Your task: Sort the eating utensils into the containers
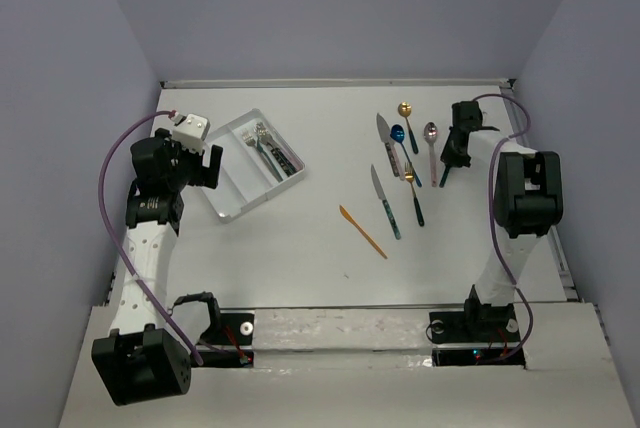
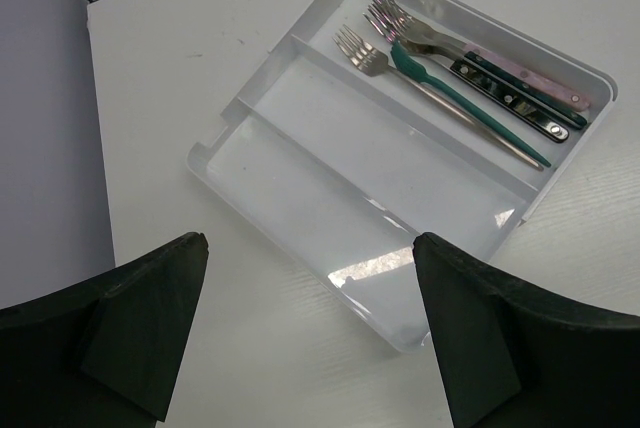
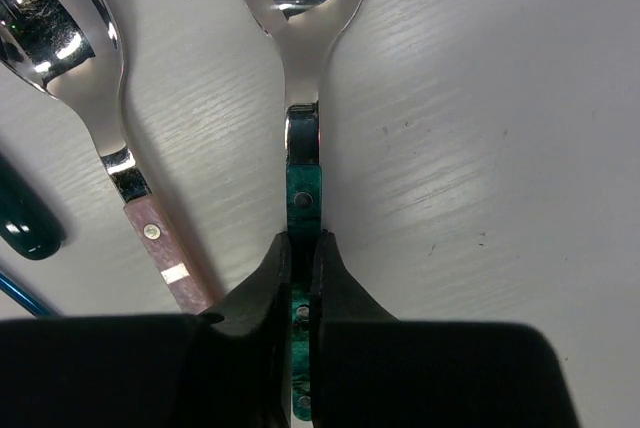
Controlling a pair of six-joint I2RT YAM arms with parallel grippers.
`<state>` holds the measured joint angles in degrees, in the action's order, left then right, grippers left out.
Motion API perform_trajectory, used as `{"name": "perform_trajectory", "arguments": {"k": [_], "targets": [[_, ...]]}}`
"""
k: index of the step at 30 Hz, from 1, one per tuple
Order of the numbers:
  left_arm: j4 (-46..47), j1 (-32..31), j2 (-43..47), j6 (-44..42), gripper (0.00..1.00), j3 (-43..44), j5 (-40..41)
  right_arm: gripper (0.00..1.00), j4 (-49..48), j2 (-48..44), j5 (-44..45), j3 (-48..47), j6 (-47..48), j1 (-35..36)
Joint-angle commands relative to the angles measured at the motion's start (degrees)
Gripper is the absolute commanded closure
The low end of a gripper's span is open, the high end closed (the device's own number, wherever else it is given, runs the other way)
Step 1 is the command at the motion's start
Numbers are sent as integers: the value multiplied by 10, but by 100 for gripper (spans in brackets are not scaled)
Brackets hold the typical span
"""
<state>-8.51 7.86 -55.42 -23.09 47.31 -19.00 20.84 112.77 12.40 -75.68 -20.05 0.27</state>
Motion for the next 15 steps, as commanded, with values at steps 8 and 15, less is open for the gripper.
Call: {"name": "perform_trajectory", "arguments": {"k": [8,15], "targets": [[16,-1,3,-9,2,-3,10,100,-50,-147,63,40,54,8],[38,0,-7,7,1,-7,28,100,-165,-241,131,-24,122,214]]}}
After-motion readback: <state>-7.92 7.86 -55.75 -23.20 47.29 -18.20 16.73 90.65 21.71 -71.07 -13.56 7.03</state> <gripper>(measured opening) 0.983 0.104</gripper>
